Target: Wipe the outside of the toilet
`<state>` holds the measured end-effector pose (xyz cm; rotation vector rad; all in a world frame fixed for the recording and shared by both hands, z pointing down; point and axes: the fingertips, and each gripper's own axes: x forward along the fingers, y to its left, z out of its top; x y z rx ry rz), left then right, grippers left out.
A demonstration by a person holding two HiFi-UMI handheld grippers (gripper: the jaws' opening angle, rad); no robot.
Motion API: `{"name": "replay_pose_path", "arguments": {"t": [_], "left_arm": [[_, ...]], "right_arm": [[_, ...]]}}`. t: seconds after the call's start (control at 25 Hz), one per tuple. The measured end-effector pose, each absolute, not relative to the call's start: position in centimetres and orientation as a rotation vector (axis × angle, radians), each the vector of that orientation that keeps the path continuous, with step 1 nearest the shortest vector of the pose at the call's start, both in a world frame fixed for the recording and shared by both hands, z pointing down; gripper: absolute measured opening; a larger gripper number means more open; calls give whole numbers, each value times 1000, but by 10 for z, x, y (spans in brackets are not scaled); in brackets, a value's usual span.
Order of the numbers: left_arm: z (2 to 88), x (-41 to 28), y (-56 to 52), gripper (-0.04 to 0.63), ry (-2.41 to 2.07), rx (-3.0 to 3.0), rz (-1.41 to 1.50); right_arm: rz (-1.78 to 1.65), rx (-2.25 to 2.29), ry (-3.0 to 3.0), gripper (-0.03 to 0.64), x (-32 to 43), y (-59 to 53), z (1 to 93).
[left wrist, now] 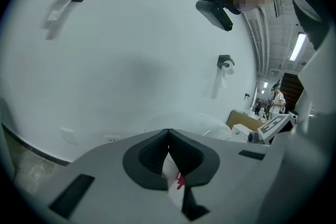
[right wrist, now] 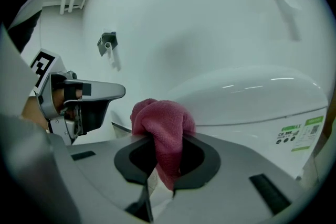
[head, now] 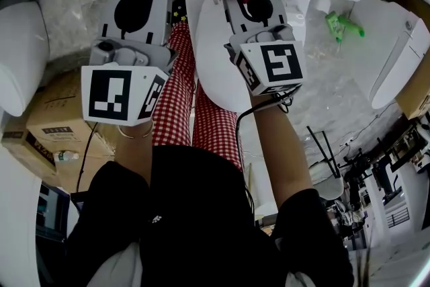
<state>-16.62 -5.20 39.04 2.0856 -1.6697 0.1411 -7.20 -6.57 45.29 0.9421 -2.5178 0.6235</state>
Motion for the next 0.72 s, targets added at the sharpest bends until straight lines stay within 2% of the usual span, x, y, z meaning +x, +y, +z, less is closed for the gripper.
{"name": "replay_pose_path", "arguments": {"t": [0.72], "left_arm": [[392,-132,-60,6,-1591,2141,164]], "right_arm": [[623,1166,-2437,73,4,-100,453]]}}
